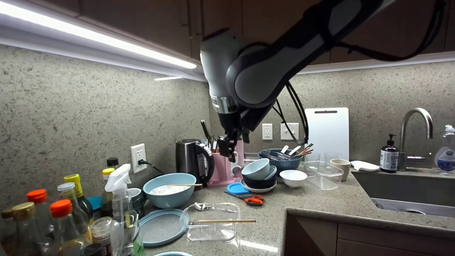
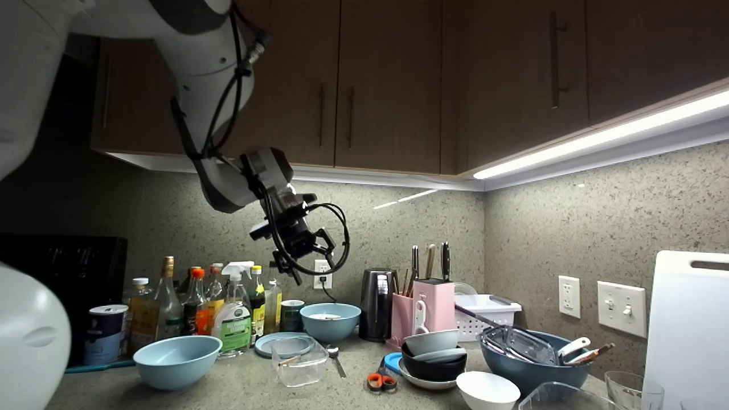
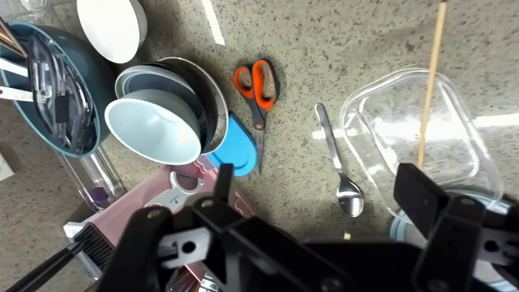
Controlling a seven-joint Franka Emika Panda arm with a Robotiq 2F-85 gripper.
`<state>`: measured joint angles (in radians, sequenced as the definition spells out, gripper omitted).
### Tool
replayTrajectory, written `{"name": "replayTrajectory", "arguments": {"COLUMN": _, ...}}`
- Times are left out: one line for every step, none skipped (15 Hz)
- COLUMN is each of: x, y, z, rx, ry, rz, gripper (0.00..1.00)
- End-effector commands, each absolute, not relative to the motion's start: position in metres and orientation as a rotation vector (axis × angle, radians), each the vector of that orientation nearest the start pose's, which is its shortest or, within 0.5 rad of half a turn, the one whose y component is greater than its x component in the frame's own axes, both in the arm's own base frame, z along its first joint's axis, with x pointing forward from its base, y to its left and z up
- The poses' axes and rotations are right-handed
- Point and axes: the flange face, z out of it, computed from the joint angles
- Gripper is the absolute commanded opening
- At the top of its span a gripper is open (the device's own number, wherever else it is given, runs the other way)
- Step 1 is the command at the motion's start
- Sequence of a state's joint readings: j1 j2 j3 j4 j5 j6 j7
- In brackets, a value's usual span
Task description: Pick the chopstick in the blue bowl and put in on the counter
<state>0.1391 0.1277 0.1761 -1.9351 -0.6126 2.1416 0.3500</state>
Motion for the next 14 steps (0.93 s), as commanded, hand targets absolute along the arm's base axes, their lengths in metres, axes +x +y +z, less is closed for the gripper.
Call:
{"name": "replayTrajectory", "arguments": {"x": 0.587, "y": 0.158, "z": 0.426, "rx": -3.555, "ry": -0.468, "rz": -0.452, "gripper": 1.0}}
{"name": "replayTrajectory", "arguments": {"x": 0.593, "y": 0.157, "z": 0.418, "rx": -3.563, "ry": -0.457, "rz": -0.441, "gripper": 1.0}}
{"name": "replayTrajectory", "arguments": {"x": 0.595, "y": 0.157, "z": 0.414, "rx": -3.564, "ry": -0.458, "rz": -0.431, "gripper": 1.0}}
{"name": "replayTrajectory", "arguments": {"x": 0.595, "y": 0.157, "z": 0.415, "rx": -3.564, "ry": -0.459, "rz": -0.432, "gripper": 1.0}}
{"name": "replayTrajectory", "arguments": {"x": 0.594, "y": 0.158, "z": 0.417, "rx": -3.563, "ry": -0.459, "rz": -0.44, "gripper": 1.0}}
{"name": "replayTrajectory", "arguments": {"x": 0.593, "y": 0.159, "z": 0.42, "rx": -3.561, "ry": -0.462, "rz": -0.448, "gripper": 1.0}}
{"name": "replayTrajectory", "arguments": {"x": 0.595, "y": 0.161, "z": 0.413, "rx": -3.528, "ry": -0.573, "rz": -0.402, "gripper": 1.0}}
{"name": "replayTrajectory", "arguments": {"x": 0.602, "y": 0.162, "z": 0.405, "rx": -3.512, "ry": -0.641, "rz": -0.33, "gripper": 1.0}}
{"name": "replayTrajectory", "arguments": {"x": 0.608, "y": 0.163, "z": 0.396, "rx": -3.476, "ry": -0.723, "rz": -0.246, "gripper": 1.0}}
{"name": "replayTrajectory", "arguments": {"x": 0.613, "y": 0.164, "z": 0.388, "rx": -3.442, "ry": -0.792, "rz": -0.215, "gripper": 1.0}}
{"name": "replayTrajectory", "arguments": {"x": 0.621, "y": 0.166, "z": 0.38, "rx": -3.405, "ry": -0.871, "rz": -0.172, "gripper": 1.0}}
{"name": "replayTrajectory", "arguments": {"x": 0.628, "y": 0.167, "z": 0.373, "rx": -3.37, "ry": -0.95, "rz": -0.134, "gripper": 1.0}}
{"name": "replayTrajectory", "arguments": {"x": 0.636, "y": 0.168, "z": 0.365, "rx": -3.342, "ry": -1.031, "rz": -0.081, "gripper": 1.0}}
{"name": "replayTrajectory", "arguments": {"x": 0.642, "y": 0.169, "z": 0.358, "rx": -3.316, "ry": -1.109, "rz": -0.031, "gripper": 1.0}}
